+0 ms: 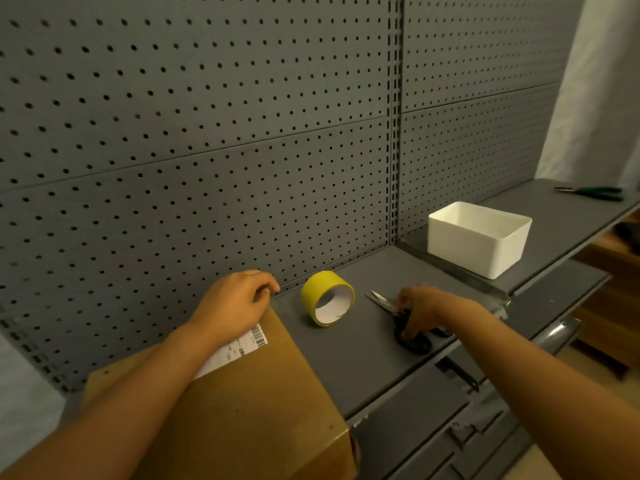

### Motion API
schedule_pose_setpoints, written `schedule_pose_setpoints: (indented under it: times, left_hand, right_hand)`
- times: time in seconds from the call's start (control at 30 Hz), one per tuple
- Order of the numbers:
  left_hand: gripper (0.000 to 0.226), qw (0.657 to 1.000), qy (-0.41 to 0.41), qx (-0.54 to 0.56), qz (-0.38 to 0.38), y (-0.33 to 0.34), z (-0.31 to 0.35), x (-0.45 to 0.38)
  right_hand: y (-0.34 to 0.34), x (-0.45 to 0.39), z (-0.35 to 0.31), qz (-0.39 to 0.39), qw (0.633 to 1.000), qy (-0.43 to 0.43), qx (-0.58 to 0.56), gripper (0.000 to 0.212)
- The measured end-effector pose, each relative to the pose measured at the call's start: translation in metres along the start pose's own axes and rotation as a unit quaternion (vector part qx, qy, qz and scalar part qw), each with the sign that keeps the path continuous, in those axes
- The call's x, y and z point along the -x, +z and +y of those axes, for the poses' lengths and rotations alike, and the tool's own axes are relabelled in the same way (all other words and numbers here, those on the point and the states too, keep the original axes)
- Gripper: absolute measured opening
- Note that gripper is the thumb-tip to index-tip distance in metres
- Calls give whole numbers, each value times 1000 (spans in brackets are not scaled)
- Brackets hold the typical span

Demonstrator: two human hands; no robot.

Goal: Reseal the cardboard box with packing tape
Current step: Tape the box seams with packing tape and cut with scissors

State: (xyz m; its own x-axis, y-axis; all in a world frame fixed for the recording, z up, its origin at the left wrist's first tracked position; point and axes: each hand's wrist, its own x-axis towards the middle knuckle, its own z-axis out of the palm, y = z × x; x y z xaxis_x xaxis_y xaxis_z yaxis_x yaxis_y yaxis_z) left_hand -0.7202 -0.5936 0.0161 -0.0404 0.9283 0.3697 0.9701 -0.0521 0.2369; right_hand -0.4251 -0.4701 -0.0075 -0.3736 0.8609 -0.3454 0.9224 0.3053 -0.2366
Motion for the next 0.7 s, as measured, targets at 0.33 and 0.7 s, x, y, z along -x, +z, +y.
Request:
schedule_pose_setpoints:
  times: [0.33,0.7]
  left_hand:
    - [44,970,147,112,-160,31,-16,-37]
    - [47,944,185,174,-209,40,-26,-49]
  right_hand:
    - [23,27,-16,70,990,99,-66,47]
    - [46,64,-36,171,913,87,-361,29]
